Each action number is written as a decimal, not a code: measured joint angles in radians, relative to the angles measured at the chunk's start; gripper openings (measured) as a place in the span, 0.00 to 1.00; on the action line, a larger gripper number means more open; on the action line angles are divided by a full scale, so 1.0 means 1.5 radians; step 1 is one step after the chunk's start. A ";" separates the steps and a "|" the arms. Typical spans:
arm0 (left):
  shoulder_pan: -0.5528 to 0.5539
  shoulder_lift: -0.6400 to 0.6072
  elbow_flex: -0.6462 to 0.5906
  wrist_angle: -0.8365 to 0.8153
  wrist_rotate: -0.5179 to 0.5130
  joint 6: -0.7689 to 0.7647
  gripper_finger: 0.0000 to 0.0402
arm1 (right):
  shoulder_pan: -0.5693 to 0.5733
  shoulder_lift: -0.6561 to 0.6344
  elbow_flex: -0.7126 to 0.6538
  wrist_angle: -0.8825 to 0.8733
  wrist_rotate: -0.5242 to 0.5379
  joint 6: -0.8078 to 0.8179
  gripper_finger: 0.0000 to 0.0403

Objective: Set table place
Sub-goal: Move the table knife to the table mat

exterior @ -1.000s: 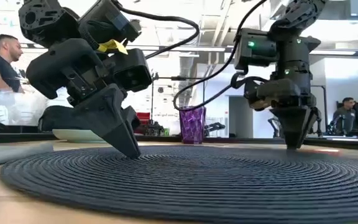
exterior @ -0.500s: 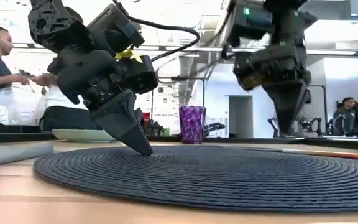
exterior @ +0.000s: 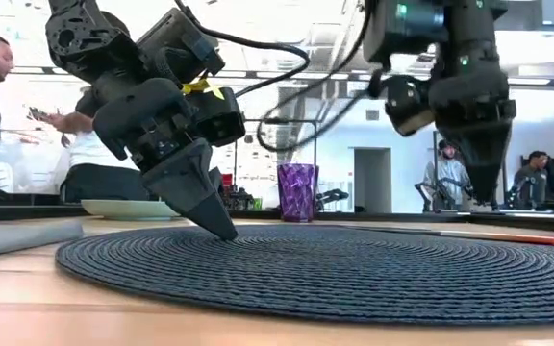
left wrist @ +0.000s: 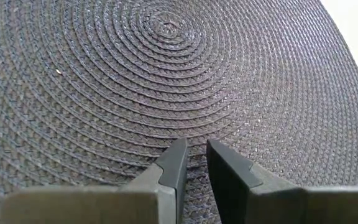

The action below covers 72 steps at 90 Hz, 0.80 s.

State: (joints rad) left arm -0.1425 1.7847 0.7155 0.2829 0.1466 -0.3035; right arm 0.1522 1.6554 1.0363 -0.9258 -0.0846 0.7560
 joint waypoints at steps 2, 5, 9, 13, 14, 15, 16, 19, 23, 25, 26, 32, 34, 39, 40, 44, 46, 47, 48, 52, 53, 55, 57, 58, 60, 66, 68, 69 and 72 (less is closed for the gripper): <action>0.000 0.000 0.000 0.000 0.000 0.000 0.12 | -0.001 0.000 -0.003 0.002 0.000 0.000 0.00; 0.000 0.000 0.000 0.000 0.000 0.000 0.12 | -0.003 0.000 -0.010 0.001 0.000 0.002 0.00; 0.000 0.000 0.000 0.000 0.000 -0.002 0.12 | -0.006 0.000 -0.023 -0.002 0.000 0.002 0.00; 0.000 0.000 0.000 0.000 0.000 -0.003 0.12 | -0.008 0.000 -0.037 -0.004 0.000 0.002 0.00; 0.000 0.000 0.000 0.000 0.001 -0.004 0.12 | -0.009 0.000 -0.040 -0.004 0.000 0.002 0.00; 0.000 0.000 0.000 0.000 0.001 -0.004 0.12 | -0.009 0.000 -0.043 -0.004 0.001 0.002 0.00; 0.000 0.000 0.000 0.000 0.001 -0.004 0.12 | -0.009 0.000 -0.046 -0.004 0.001 0.003 0.00; 0.000 0.000 0.000 0.000 0.001 -0.004 0.12 | -0.009 0.000 -0.054 0.004 0.000 0.004 0.00; 0.000 0.000 0.000 0.000 0.001 -0.005 0.12 | -0.008 0.000 -0.064 0.022 -0.004 0.008 0.00; 0.000 0.000 0.000 0.000 0.001 -0.005 0.12 | -0.007 0.000 -0.068 0.032 -0.010 0.012 0.00; 0.000 0.000 0.000 0.000 0.001 -0.005 0.12 | -0.006 0.000 -0.070 0.037 -0.011 0.015 0.00; 0.000 0.000 0.000 0.000 0.001 -0.006 0.12 | 0.000 0.000 -0.078 0.060 -0.018 0.027 0.00; 0.000 0.000 0.000 0.001 0.001 -0.008 0.12 | 0.002 0.000 -0.080 0.069 -0.019 0.032 0.00; 0.000 0.000 0.000 0.001 0.001 -0.010 0.12 | 0.005 0.000 -0.083 0.092 -0.020 0.043 0.00; 0.000 0.000 0.000 0.002 0.001 -0.011 0.12 | 0.006 0.000 -0.083 0.095 -0.021 0.044 0.00; 0.000 0.000 0.000 0.003 0.001 -0.012 0.12 | 0.008 0.000 -0.083 0.110 -0.026 0.051 0.00; 0.000 0.000 0.000 0.004 0.001 -0.012 0.12 | 0.008 0.000 -0.083 0.117 -0.028 0.053 0.00; 0.000 0.000 0.000 0.004 0.001 -0.012 0.12 | 0.008 0.000 -0.083 0.121 -0.029 0.054 0.00; 0.000 0.000 0.000 0.005 0.001 -0.012 0.12 | 0.008 0.000 -0.083 0.124 -0.030 0.055 0.00; 0.000 0.000 0.000 0.008 0.000 -0.013 0.12 | 0.007 0.000 -0.083 0.140 -0.031 0.055 0.00; 0.000 0.000 0.000 0.009 0.000 -0.013 0.12 | 0.007 0.000 -0.083 0.144 -0.031 0.055 0.00; 0.000 0.000 0.000 0.010 0.000 -0.013 0.12 | 0.007 0.000 -0.083 0.152 -0.031 0.055 0.00; 0.000 0.000 0.000 0.011 0.000 -0.013 0.12 | 0.008 0.000 -0.083 0.161 -0.031 0.055 0.00; 0.000 0.000 0.000 0.011 0.000 -0.013 0.12 | 0.008 0.000 -0.083 0.165 -0.031 0.055 0.00; 0.000 0.000 0.000 0.011 0.000 -0.013 0.12 | 0.008 0.000 -0.083 0.174 -0.032 0.056 0.00; 0.000 0.000 0.000 0.011 0.000 -0.016 0.12 | 0.008 0.000 -0.082 0.202 -0.043 0.057 0.00; 0.000 0.000 0.000 0.011 0.000 -0.016 0.12 | 0.008 0.000 -0.080 0.207 -0.045 0.056 0.00; 0.000 0.000 0.000 0.011 0.000 -0.017 0.12 | 0.008 0.000 -0.079 0.207 -0.046 0.056 0.00; 0.000 0.000 0.000 0.012 0.000 -0.018 0.12 | 0.010 0.000 -0.074 0.203 -0.043 0.056 0.00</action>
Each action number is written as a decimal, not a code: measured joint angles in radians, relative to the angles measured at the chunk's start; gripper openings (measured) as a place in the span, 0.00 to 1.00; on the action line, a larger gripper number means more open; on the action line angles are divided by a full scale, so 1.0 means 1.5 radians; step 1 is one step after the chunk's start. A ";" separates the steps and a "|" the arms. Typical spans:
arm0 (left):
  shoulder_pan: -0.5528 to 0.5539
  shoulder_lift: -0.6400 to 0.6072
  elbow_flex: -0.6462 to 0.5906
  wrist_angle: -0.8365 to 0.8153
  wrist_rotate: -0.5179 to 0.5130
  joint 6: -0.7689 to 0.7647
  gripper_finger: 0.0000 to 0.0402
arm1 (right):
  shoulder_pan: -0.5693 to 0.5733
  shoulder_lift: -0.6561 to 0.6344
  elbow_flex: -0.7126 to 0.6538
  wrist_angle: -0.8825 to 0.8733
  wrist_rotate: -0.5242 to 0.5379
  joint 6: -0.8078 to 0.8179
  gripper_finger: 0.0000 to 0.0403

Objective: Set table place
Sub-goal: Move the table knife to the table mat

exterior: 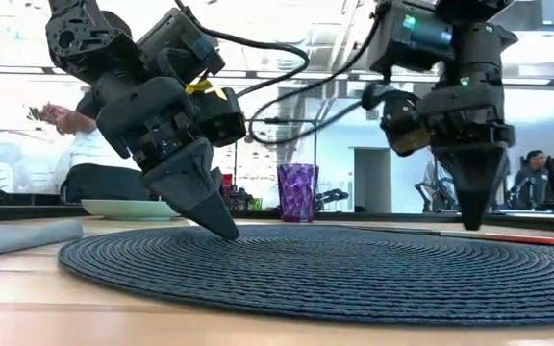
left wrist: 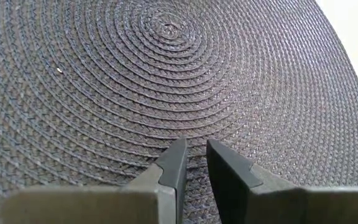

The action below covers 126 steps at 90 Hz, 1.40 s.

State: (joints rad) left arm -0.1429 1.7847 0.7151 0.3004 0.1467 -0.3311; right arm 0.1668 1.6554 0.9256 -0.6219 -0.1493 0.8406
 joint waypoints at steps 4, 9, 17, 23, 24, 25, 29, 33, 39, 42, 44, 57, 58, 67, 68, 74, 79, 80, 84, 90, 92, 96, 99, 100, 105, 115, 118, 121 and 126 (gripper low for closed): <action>0.000 0.000 0.000 0.000 0.000 -0.003 0.12 | 0.003 0.000 0.008 -0.028 0.025 0.005 0.00; 0.000 0.000 0.000 0.001 0.000 -0.006 0.12 | 0.005 0.000 0.017 -0.078 0.069 0.009 0.00; 0.000 0.000 0.000 0.001 0.000 -0.007 0.12 | -0.003 0.000 0.023 -0.113 0.097 -0.023 0.00; 0.000 0.000 0.000 0.001 0.000 -0.007 0.12 | -0.015 0.001 0.020 -0.118 0.096 -0.049 0.00; 0.000 0.000 0.000 0.001 0.000 -0.007 0.12 | -0.017 0.002 0.018 -0.116 0.096 -0.052 0.00; 0.000 0.000 0.000 0.001 0.000 -0.007 0.12 | -0.018 0.004 0.017 -0.114 0.095 -0.053 0.00; 0.000 0.000 0.000 0.002 0.000 -0.007 0.12 | -0.024 0.012 0.008 -0.096 0.090 -0.053 0.00; 0.000 0.000 0.000 0.002 0.000 -0.010 0.12 | -0.029 0.014 -0.002 -0.087 0.089 -0.053 0.00; 0.000 0.000 0.000 0.001 0.000 -0.014 0.12 | -0.036 0.020 -0.011 -0.071 0.083 -0.053 0.00; 0.000 0.000 0.000 0.002 0.000 -0.014 0.12 | -0.040 0.020 -0.013 -0.071 0.081 -0.054 0.00; 0.000 0.000 0.000 0.001 0.000 -0.014 0.12 | -0.041 0.020 -0.014 -0.069 0.076 -0.056 0.00; 0.000 0.000 0.000 0.000 0.000 -0.011 0.12 | -0.050 0.018 -0.018 -0.025 0.040 -0.059 0.00; 0.000 0.000 0.000 0.000 0.000 -0.011 0.12 | -0.049 0.018 -0.018 -0.018 0.036 -0.059 0.00; 0.001 0.000 0.000 0.000 -0.001 -0.007 0.12 | -0.041 0.019 -0.018 0.041 0.005 -0.059 0.00; 0.001 0.000 0.000 0.001 -0.001 -0.007 0.12 | -0.040 0.019 -0.017 0.045 0.003 -0.059 0.00; 0.001 0.000 0.000 0.002 -0.003 -0.007 0.12 | -0.033 0.020 -0.012 0.059 0.001 -0.055 0.00; 0.001 0.000 0.000 0.002 -0.005 -0.007 0.12 | -0.028 0.024 -0.008 0.062 0.001 -0.043 0.00; 0.001 0.000 0.000 0.002 -0.006 -0.007 0.12 | -0.028 0.024 -0.008 0.062 0.001 -0.040 0.00; 0.001 0.000 0.000 0.002 -0.007 -0.007 0.12 | -0.025 0.024 -0.008 0.062 0.000 -0.028 0.00; 0.001 0.000 0.000 0.002 -0.009 -0.006 0.12 | -0.016 0.024 -0.008 0.065 -0.002 -0.011 0.00; 0.001 0.000 0.000 0.002 -0.011 -0.006 0.12 | -0.012 0.024 -0.008 0.069 -0.002 -0.007 0.00; 0.001 0.000 0.000 0.003 -0.015 -0.006 0.12 | -0.005 0.024 -0.008 0.079 -0.003 -0.001 0.00; 0.002 0.000 0.000 0.004 -0.016 -0.007 0.12 | 0.000 0.024 -0.008 0.086 -0.005 0.003 0.00; 0.002 0.000 0.000 0.004 -0.016 -0.007 0.12 | 0.002 0.024 -0.008 0.087 -0.005 0.005 0.00; 0.002 0.000 0.000 0.004 -0.018 -0.009 0.12 | 0.009 0.024 -0.007 0.085 -0.006 0.020 0.00; 0.002 0.000 0.000 0.004 -0.018 -0.010 0.12 | 0.015 0.024 -0.007 0.070 0.004 0.033 0.00; 0.002 0.000 0.000 0.004 -0.018 -0.011 0.12 | 0.015 0.024 -0.007 0.072 0.004 0.034 0.00; 0.002 0.000 0.000 0.004 -0.018 -0.012 0.12 | 0.015 0.024 -0.007 0.076 0.003 0.035 0.00; 0.002 0.000 0.000 0.004 -0.019 -0.012 0.12 | 0.014 0.024 -0.007 0.087 -0.004 0.035 0.00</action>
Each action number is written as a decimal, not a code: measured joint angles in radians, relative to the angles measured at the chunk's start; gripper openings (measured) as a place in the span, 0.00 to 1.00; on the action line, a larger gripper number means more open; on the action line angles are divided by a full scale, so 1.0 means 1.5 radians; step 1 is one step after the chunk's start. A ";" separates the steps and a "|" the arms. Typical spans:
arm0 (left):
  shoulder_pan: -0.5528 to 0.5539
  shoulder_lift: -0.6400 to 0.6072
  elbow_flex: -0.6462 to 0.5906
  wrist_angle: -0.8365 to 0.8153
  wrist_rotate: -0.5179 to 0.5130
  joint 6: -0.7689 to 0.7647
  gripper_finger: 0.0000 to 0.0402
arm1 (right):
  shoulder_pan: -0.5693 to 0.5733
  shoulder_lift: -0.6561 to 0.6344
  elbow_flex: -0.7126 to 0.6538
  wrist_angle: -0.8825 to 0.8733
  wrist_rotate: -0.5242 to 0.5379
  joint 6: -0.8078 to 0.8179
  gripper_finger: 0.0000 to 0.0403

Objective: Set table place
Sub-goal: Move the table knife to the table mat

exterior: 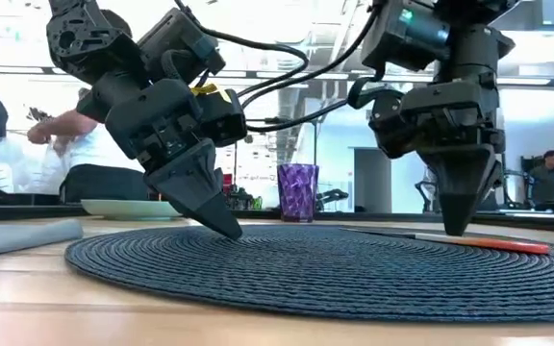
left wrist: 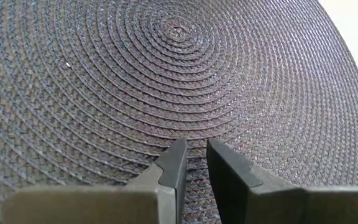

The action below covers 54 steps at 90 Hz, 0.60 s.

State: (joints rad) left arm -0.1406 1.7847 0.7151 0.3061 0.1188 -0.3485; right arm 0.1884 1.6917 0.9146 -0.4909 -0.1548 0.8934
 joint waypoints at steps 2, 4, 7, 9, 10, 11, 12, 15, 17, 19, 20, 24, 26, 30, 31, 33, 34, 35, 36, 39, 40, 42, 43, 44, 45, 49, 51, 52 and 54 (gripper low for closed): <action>0.000 0.000 0.000 0.000 0.000 0.000 0.12 | 0.000 0.000 0.000 0.005 -0.001 0.002 0.00; 0.000 0.000 0.000 0.000 0.000 0.000 0.12 | 0.000 0.000 0.001 0.007 -0.002 0.006 0.00; 0.000 0.000 0.000 0.000 0.000 -0.001 0.12 | 0.002 0.000 0.003 0.009 -0.002 0.013 0.00; 0.000 0.000 0.000 0.000 -0.001 -0.001 0.12 | 0.004 0.000 0.004 0.009 -0.002 0.014 0.00; 0.000 0.000 0.000 0.000 -0.001 -0.001 0.12 | 0.005 0.000 0.005 0.009 -0.002 0.015 0.00; 0.000 0.000 0.000 0.000 -0.001 -0.001 0.12 | 0.006 0.000 0.006 0.009 -0.002 0.016 0.00; 0.000 0.000 0.000 0.000 -0.001 -0.001 0.12 | 0.006 0.000 0.007 0.008 -0.001 0.016 0.00; 0.000 0.000 0.000 0.000 -0.001 -0.001 0.12 | 0.009 0.000 0.010 0.000 -0.001 0.018 0.00; 0.000 0.000 0.000 0.000 -0.001 -0.001 0.12 | 0.012 0.000 0.013 -0.010 0.001 0.021 0.00; 0.000 0.000 0.000 0.000 -0.002 0.000 0.12 | 0.014 0.000 0.017 -0.024 0.007 0.025 0.00; 0.000 0.000 0.000 0.000 -0.002 0.000 0.12 | 0.016 -0.001 0.018 -0.033 0.011 0.026 0.00; 0.000 0.000 0.000 0.000 -0.003 0.001 0.12 | 0.023 -0.007 0.024 -0.074 0.035 0.031 0.00; 0.000 0.000 0.000 0.000 -0.003 0.001 0.12 | 0.026 -0.012 0.026 -0.095 0.048 0.033 0.00; 0.000 0.000 0.000 0.000 -0.003 0.001 0.12 | 0.033 -0.023 0.027 -0.125 0.068 0.033 0.00; 0.000 0.000 0.000 0.000 -0.003 0.000 0.12 | 0.034 -0.025 0.027 -0.130 0.070 0.033 0.00; 0.000 0.000 0.000 0.000 -0.003 0.000 0.12 | 0.036 -0.029 0.028 -0.138 0.072 0.033 0.00; 0.000 0.000 0.000 0.000 -0.003 -0.001 0.12 | 0.038 -0.032 0.028 -0.141 0.072 0.033 0.00; 0.000 0.000 0.000 0.000 -0.003 -0.001 0.12 | 0.038 -0.033 0.028 -0.143 0.072 0.033 0.00; 0.000 0.000 0.000 0.000 -0.003 -0.001 0.12 | 0.039 -0.034 0.028 -0.145 0.072 0.033 0.00; 0.000 0.000 0.000 0.000 -0.003 -0.001 0.12 | 0.042 -0.035 0.028 -0.146 0.072 0.032 0.00; 0.000 0.000 0.000 0.000 -0.003 -0.001 0.12 | 0.042 -0.035 0.028 -0.146 0.072 0.032 0.00; 0.000 0.000 0.000 0.000 -0.003 -0.001 0.12 | 0.045 -0.035 0.028 -0.144 0.071 0.033 0.00; 0.000 0.000 0.000 0.000 -0.003 -0.001 0.12 | 0.047 -0.035 0.028 -0.143 0.070 0.033 0.00; 0.000 0.000 0.000 0.000 -0.003 -0.001 0.12 | 0.048 -0.035 0.028 -0.141 0.070 0.033 0.00; 0.000 0.000 0.000 0.000 -0.003 -0.002 0.12 | 0.049 -0.034 0.028 -0.140 0.070 0.033 0.00; 0.000 0.000 0.000 0.000 -0.003 -0.002 0.12 | 0.056 -0.032 0.028 -0.133 0.070 0.037 0.00; 0.000 0.000 0.000 0.000 -0.003 -0.002 0.12 | 0.058 -0.030 0.028 -0.128 0.069 0.042 0.00; 0.000 0.000 0.000 0.000 -0.003 -0.002 0.12 | 0.060 -0.028 0.028 -0.126 0.069 0.046 0.00; 0.000 0.000 0.000 0.000 -0.003 -0.002 0.12 | 0.062 -0.025 0.028 -0.121 0.069 0.050 0.00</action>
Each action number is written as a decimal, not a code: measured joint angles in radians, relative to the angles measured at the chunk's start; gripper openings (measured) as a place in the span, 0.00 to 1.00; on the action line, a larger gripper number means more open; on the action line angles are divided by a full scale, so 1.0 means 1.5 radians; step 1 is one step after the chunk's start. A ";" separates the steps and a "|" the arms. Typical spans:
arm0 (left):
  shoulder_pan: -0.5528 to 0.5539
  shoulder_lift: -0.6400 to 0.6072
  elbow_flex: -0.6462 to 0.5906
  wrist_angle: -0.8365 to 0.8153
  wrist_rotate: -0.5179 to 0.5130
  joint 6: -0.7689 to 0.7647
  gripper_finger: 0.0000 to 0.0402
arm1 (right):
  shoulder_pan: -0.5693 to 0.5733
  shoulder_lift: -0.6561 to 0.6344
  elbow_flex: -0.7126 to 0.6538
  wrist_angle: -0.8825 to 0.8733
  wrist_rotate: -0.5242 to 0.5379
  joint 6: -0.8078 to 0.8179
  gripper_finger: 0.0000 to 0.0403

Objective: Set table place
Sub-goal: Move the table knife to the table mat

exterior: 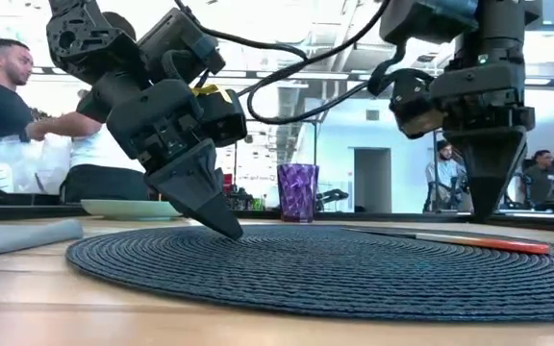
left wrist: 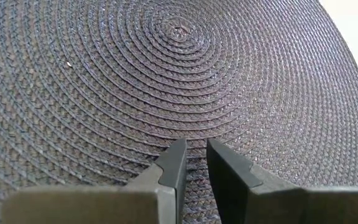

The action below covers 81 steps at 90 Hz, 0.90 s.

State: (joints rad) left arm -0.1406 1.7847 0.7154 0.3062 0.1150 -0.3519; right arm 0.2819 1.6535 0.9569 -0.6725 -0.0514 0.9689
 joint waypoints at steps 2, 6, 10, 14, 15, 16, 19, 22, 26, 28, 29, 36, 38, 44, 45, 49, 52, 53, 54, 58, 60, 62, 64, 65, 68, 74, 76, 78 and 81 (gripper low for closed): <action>0.000 0.000 0.000 0.000 0.000 0.000 0.12 | 0.002 0.002 0.000 0.002 -0.001 0.004 0.00; 0.000 0.000 0.000 0.000 0.000 0.000 0.12 | 0.008 0.003 0.000 0.001 -0.002 0.013 0.00; 0.000 0.000 0.000 0.000 0.000 0.000 0.12 | 0.013 0.002 -0.001 -0.001 -0.002 0.022 0.00; 0.000 0.000 0.000 0.000 0.000 0.000 0.12 | 0.019 0.002 0.000 0.001 -0.002 0.031 0.00; 0.000 0.000 0.000 0.000 0.000 0.000 0.12 | 0.020 0.002 0.000 0.001 -0.002 0.034 0.00; 0.000 0.000 0.000 0.000 0.000 0.000 0.12 | 0.021 0.002 0.000 0.000 -0.002 0.036 0.00; 0.000 0.000 0.000 0.000 0.000 0.000 0.12 | 0.027 0.002 0.000 -0.004 -0.002 0.042 0.00; 0.000 0.000 0.000 0.000 0.000 0.000 0.12 | 0.032 0.002 -0.001 -0.005 -0.002 0.049 0.00; 0.000 0.000 0.000 0.000 0.000 0.000 0.12 | 0.039 0.002 -0.001 -0.002 -0.002 0.056 0.00; 0.000 0.000 0.000 0.000 0.000 0.000 0.12 | 0.043 0.002 -0.001 0.000 -0.002 0.061 0.00; 0.000 0.000 0.000 0.000 0.000 0.000 0.12 | 0.044 0.002 -0.001 0.000 -0.002 0.064 0.00; 0.000 0.000 0.000 0.000 0.000 0.000 0.12 | 0.057 0.002 -0.001 0.005 -0.002 0.086 0.00; 0.000 0.000 0.000 0.000 0.000 0.000 0.12 | 0.060 0.002 -0.001 0.007 -0.002 0.092 0.00; 0.000 0.000 0.000 0.000 0.001 0.001 0.12 | 0.071 0.002 -0.001 0.009 -0.002 0.106 0.00; 0.000 0.000 0.000 0.000 0.001 0.001 0.12 | 0.073 0.002 -0.001 0.009 -0.002 0.107 0.00; 0.000 0.000 0.000 0.000 0.001 0.003 0.12 | 0.077 0.002 -0.001 0.010 -0.002 0.110 0.00; 0.000 0.000 0.000 0.000 0.001 0.004 0.12 | 0.080 0.002 -0.001 0.010 -0.002 0.110 0.00; 0.000 0.000 0.000 0.000 0.001 0.004 0.12 | 0.080 0.002 -0.001 0.010 -0.002 0.110 0.00; 0.000 0.000 0.000 0.000 0.001 0.004 0.12 | 0.080 0.002 -0.001 0.010 -0.002 0.110 0.00; 0.000 0.000 0.000 0.000 0.001 0.004 0.12 | 0.080 0.002 -0.001 0.011 -0.002 0.112 0.00; 0.000 0.000 0.000 0.000 0.001 0.004 0.12 | 0.080 0.002 -0.001 0.012 -0.002 0.112 0.00; 0.000 0.000 0.000 0.000 0.001 0.004 0.12 | 0.080 0.002 -0.001 0.012 -0.002 0.112 0.00; 0.000 0.000 0.000 0.000 0.001 0.004 0.12 | 0.080 0.002 -0.001 0.012 -0.002 0.112 0.00; 0.000 0.000 0.000 0.000 0.001 0.004 0.12 | 0.080 0.002 -0.001 0.012 -0.002 0.113 0.00; 0.000 0.000 0.000 0.000 0.001 0.004 0.12 | 0.080 0.002 -0.002 0.014 -0.001 0.116 0.00; 0.000 0.000 0.000 0.000 0.001 0.004 0.12 | 0.080 0.002 -0.015 0.035 -0.001 0.129 0.00; 0.000 0.000 0.000 -0.001 0.001 0.004 0.12 | 0.080 0.002 -0.021 0.044 -0.001 0.134 0.00; 0.000 0.000 0.000 -0.001 0.001 0.004 0.12 | 0.080 0.002 -0.027 0.051 -0.002 0.139 0.00; 0.000 0.000 0.000 -0.001 0.001 0.004 0.12 | 0.080 0.002 -0.033 0.062 -0.002 0.145 0.00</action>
State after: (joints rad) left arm -0.1406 1.7844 0.7155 0.3054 0.1165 -0.3466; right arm 0.4019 1.6573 0.9071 -0.5796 -0.0542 1.1867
